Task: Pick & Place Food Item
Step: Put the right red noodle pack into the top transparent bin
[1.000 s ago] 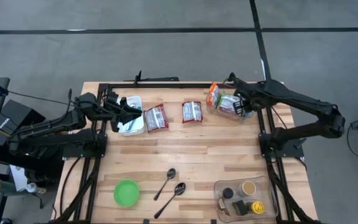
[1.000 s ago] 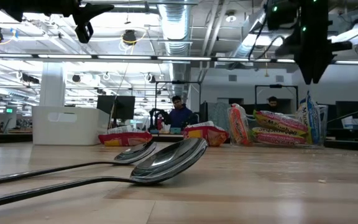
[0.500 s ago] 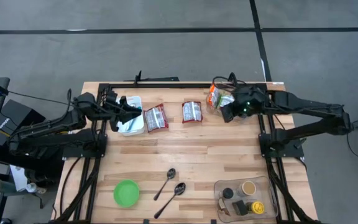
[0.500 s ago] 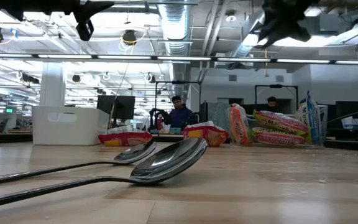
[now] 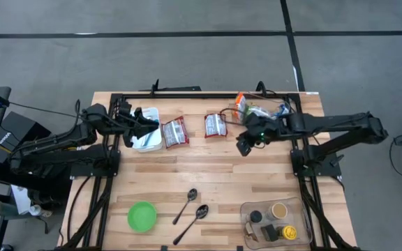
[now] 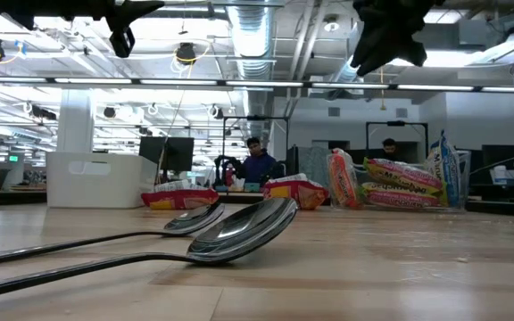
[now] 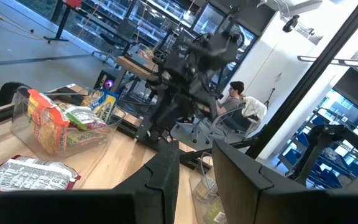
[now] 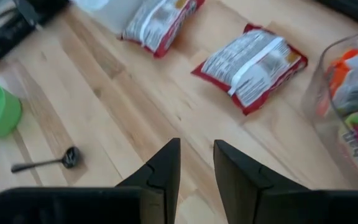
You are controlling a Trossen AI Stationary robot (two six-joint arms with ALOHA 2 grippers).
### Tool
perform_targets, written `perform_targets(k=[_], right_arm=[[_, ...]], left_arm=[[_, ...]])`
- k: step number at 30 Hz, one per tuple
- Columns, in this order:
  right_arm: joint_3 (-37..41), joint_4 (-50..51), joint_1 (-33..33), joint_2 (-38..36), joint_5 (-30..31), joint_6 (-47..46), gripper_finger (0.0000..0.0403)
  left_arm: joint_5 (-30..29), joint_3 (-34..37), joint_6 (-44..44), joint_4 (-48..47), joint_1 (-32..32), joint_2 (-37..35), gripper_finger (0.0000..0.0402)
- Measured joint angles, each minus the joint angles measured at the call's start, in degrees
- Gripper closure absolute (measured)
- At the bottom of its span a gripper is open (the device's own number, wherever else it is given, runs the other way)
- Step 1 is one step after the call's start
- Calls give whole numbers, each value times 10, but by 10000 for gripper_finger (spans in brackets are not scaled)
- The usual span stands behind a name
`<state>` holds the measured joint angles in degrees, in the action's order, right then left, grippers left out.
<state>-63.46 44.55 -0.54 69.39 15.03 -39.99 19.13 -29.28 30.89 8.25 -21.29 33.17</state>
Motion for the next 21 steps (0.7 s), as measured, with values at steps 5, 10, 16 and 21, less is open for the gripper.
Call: perform_targets(k=[5, 10, 16, 21], right_arm=[[0, 0, -10, 24, 0, 0, 312], [0, -2, -10, 30, 0, 0, 312], [0, -27, -10, 30, 0, 14, 312], [0, -51, -10, 30, -16, 54, 312]], left_arm=[[0, 0, 0, 0, 0, 0, 309], [2, 0, 0, 0, 0, 0, 309], [1, 0, 0, -1, 0, 0, 309], [1, 0, -1, -1, 0, 0, 309]])
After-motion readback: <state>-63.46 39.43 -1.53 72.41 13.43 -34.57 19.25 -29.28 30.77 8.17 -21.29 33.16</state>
